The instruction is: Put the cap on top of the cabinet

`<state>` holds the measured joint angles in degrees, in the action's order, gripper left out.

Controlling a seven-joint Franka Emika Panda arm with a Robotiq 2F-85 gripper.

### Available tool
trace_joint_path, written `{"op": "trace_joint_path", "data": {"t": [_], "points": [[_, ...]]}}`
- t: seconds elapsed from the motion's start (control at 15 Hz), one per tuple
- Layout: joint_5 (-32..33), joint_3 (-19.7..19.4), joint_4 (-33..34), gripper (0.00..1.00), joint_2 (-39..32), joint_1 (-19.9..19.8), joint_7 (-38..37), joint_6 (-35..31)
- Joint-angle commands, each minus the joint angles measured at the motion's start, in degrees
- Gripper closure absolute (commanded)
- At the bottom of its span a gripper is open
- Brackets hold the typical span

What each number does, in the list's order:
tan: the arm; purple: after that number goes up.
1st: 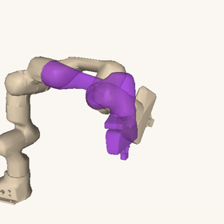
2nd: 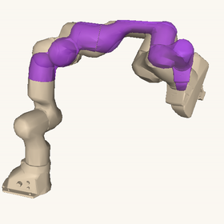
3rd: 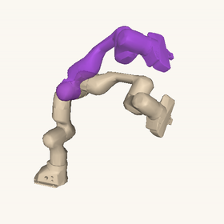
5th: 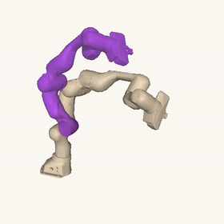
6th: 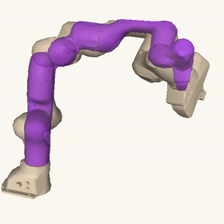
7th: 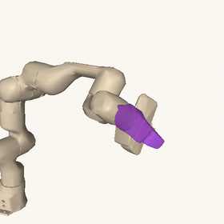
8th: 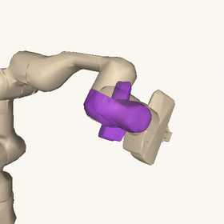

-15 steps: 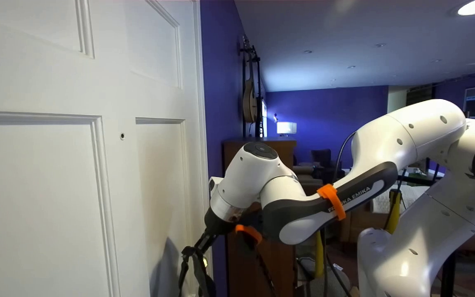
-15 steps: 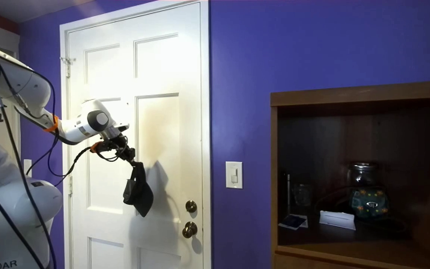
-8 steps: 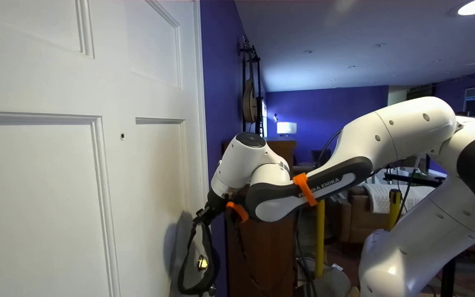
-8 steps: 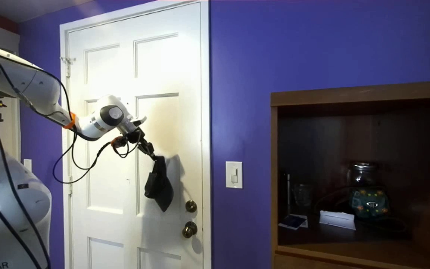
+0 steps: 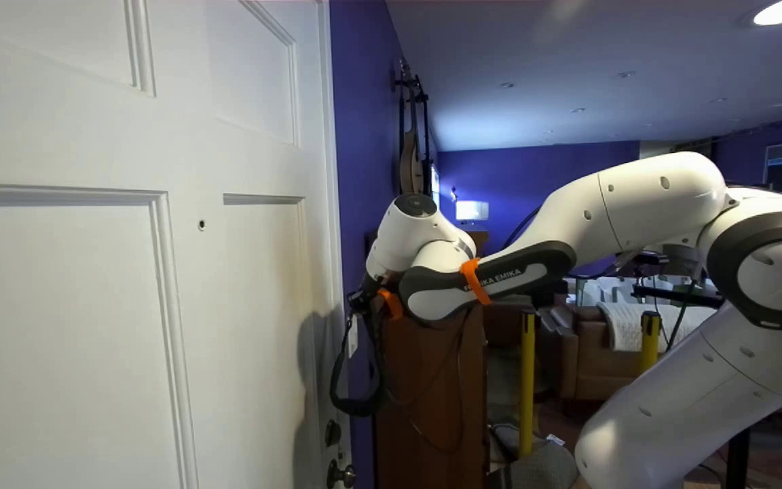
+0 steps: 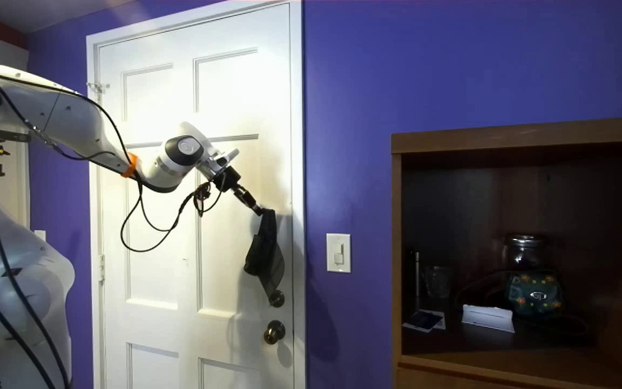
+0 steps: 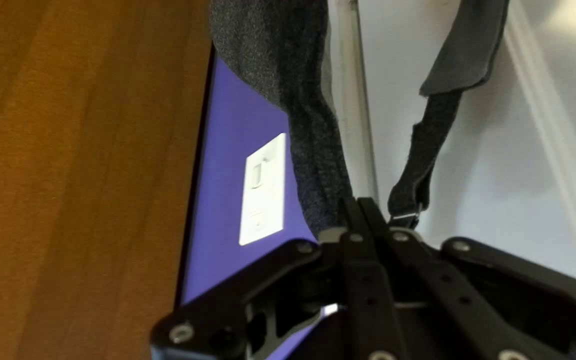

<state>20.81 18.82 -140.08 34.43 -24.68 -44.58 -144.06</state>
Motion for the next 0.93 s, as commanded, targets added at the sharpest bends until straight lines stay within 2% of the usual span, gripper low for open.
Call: {"op": "trace_joint_path", "data": {"t": [0.0, 0.47, 0.53, 0.87], "points": [[3.80, -2.93, 3.41, 0.99, -1.81, -3.63, -4.54, 0.84], [3.81, -10.91, 8.63, 0.99, -3.89, -7.24, -6.79, 1.25], [3.50, -11.14, 6.17, 0.98, -2.87, -5.24, -4.89, 0.54], [3.41, -12.38, 7.48, 0.98, -3.50, -5.76, -5.41, 0.55]]}}
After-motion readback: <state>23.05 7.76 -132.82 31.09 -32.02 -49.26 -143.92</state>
